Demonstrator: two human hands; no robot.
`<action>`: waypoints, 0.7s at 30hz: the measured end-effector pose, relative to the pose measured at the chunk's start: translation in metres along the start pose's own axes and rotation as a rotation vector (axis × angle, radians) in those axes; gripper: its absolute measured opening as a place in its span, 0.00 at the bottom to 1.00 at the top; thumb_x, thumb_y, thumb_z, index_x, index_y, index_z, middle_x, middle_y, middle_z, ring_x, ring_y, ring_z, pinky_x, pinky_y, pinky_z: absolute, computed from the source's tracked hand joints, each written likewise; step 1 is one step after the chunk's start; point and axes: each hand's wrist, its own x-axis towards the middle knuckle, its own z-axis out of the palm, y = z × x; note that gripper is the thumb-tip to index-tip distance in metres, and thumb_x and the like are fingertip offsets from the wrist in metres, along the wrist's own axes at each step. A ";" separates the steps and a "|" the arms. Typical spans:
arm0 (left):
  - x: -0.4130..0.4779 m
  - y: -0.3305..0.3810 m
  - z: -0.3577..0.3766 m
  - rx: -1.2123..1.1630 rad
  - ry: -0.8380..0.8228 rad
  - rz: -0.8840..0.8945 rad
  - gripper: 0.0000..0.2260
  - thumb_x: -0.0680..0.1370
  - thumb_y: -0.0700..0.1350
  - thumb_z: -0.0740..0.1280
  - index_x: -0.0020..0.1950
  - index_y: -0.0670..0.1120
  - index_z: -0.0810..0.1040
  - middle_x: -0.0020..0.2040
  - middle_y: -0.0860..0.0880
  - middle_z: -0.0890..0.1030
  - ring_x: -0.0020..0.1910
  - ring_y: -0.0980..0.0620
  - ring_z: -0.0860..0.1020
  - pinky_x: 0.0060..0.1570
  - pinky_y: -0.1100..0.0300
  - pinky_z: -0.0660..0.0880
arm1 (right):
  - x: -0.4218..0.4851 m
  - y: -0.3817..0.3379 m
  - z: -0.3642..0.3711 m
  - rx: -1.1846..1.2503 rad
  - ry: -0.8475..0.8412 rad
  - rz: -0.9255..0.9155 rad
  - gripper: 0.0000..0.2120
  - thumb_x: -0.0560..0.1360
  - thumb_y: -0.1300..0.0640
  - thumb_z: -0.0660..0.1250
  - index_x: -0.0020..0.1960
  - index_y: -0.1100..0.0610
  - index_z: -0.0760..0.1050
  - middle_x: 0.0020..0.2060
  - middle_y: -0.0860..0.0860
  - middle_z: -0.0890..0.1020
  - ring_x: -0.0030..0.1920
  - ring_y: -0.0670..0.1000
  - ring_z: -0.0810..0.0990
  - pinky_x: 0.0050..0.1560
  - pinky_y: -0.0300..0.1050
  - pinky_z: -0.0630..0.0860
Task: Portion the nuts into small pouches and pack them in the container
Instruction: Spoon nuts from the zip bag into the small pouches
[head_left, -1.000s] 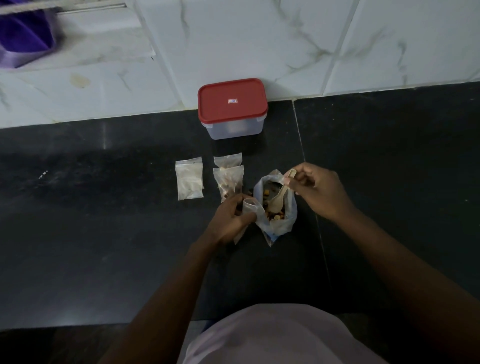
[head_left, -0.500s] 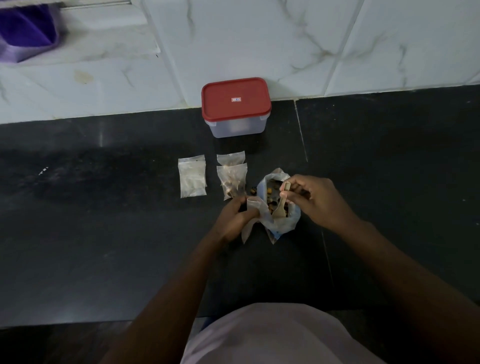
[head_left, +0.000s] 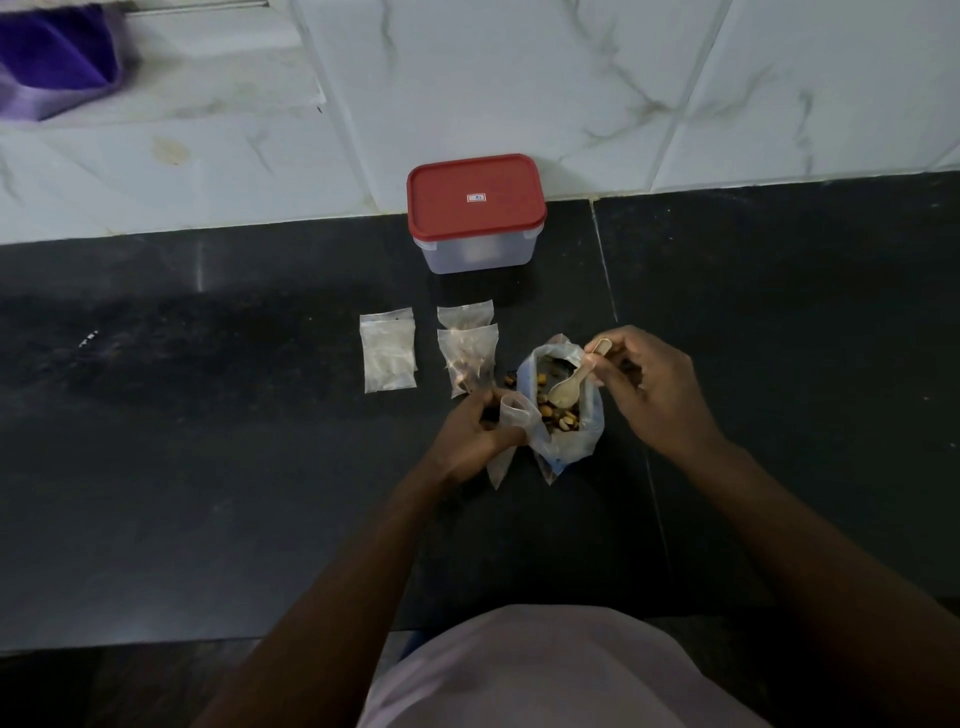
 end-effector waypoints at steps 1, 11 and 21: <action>0.000 0.000 0.000 -0.001 0.002 0.002 0.18 0.77 0.41 0.73 0.64 0.52 0.75 0.63 0.51 0.79 0.62 0.51 0.79 0.63 0.50 0.77 | 0.001 0.000 0.000 0.011 -0.027 0.006 0.07 0.81 0.54 0.67 0.57 0.55 0.78 0.46 0.45 0.82 0.48 0.43 0.83 0.48 0.41 0.82; 0.001 -0.003 -0.001 0.020 0.003 0.011 0.20 0.76 0.41 0.74 0.65 0.53 0.76 0.63 0.51 0.79 0.61 0.51 0.80 0.63 0.46 0.78 | 0.000 0.004 0.008 -0.108 -0.147 -0.020 0.10 0.80 0.52 0.65 0.59 0.53 0.78 0.51 0.46 0.81 0.51 0.42 0.80 0.51 0.49 0.82; 0.001 -0.003 -0.001 -0.012 0.000 0.000 0.21 0.74 0.44 0.74 0.66 0.53 0.75 0.63 0.50 0.79 0.61 0.51 0.80 0.64 0.46 0.78 | -0.002 0.005 -0.001 0.045 -0.081 0.034 0.08 0.81 0.53 0.66 0.57 0.54 0.79 0.47 0.46 0.83 0.48 0.45 0.84 0.49 0.53 0.84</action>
